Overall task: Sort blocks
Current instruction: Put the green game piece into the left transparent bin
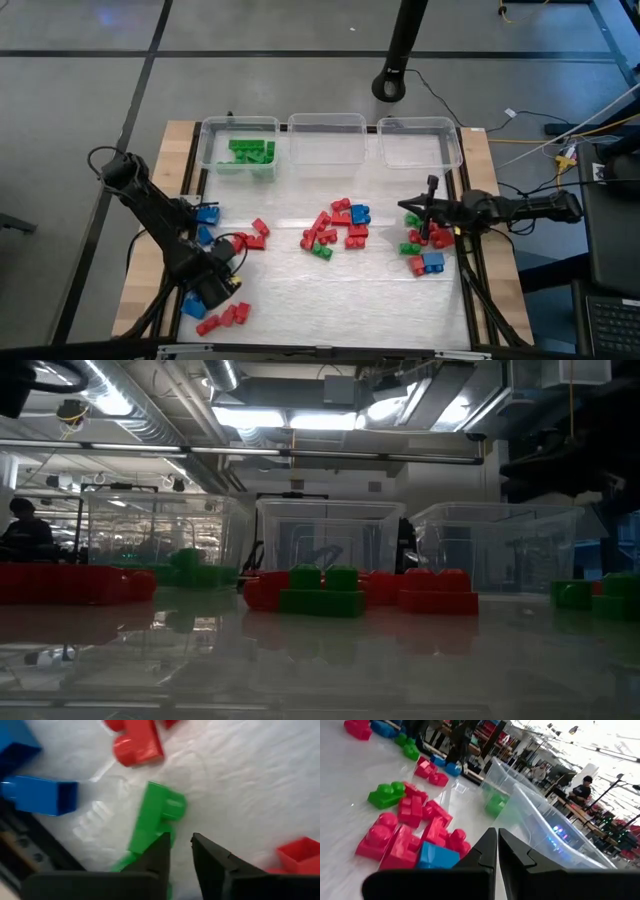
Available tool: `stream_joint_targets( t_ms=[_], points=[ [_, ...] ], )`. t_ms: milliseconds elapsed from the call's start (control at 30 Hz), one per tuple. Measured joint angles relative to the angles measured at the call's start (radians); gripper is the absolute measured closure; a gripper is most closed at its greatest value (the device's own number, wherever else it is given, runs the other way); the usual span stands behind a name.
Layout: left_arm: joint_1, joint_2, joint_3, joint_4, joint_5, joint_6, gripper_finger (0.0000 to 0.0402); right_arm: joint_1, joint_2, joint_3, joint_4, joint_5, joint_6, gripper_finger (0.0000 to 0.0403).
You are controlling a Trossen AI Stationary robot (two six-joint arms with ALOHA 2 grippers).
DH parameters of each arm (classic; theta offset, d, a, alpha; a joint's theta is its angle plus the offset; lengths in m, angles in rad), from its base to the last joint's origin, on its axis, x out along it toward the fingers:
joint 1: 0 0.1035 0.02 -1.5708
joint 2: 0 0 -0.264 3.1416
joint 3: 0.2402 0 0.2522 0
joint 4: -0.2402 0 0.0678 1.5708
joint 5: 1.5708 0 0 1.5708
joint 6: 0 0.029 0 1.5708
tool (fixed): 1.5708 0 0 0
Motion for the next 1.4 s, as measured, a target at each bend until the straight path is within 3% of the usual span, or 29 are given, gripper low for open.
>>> stream_joint_targets(
  t_ms=[333,533,733,1067,1400],
  points=[
    [0.073,0.0,-0.045,-0.006,0.007,0.119,0.0169,0.0,0.041,0.0,0.004,0.008,0.001,0.0384],
    [0.111,0.0,-0.134,0.089,0.107,0.206,0.0128,0.0,0.041,0.0,0.004,0.009,0.003,0.0384],
    [0.109,0.0,-0.165,0.108,0.11,0.248,0.0125,0.0,0.041,0.0,0.005,0.01,0.003,0.0384],
    [0.109,-0.003,-0.267,0.275,0.136,0.239,0.0129,0.0,0.041,0.0,0.005,0.01,0.003,0.0384],
    [0.109,-0.002,-0.273,0.271,0.137,0.24,0.0233,0.0,0.041,0.0,0.005,0.01,0.003,0.0384]
  ],
)
